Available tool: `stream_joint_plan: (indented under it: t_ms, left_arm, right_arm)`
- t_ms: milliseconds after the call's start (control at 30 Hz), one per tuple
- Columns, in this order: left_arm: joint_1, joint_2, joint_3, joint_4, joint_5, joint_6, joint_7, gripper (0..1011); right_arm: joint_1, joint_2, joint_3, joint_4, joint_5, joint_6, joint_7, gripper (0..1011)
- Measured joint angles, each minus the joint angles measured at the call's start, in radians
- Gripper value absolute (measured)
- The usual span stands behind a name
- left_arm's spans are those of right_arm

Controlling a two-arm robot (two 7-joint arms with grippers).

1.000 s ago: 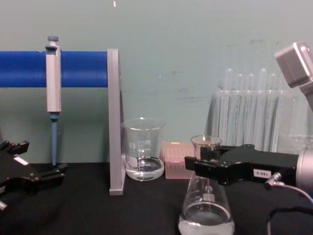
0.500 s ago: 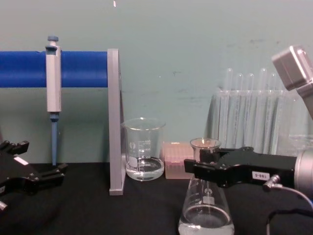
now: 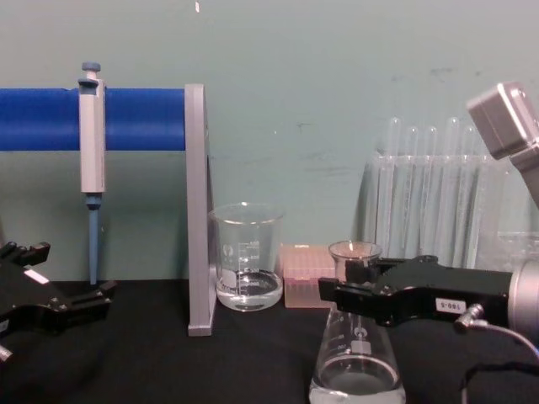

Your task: Grasp the erlenmeyer flask with one hand, shake it three times, then place it back.

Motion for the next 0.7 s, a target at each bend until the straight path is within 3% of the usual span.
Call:
stream_joint_plan:
  t_ms: [333,700]
  left_arm:
    - [0.000,0.000,0.000,0.000,0.000,0.000,0.000,1001]
    - [0.000,0.000,0.000,0.000,0.000,0.000,0.000,1001]
  right_arm:
    - [-0.001,0.000,0.000,0.000,0.000,0.000,0.000,462]
    - [-0.001,0.000,0.001,0.000,0.000,0.000,0.001,789]
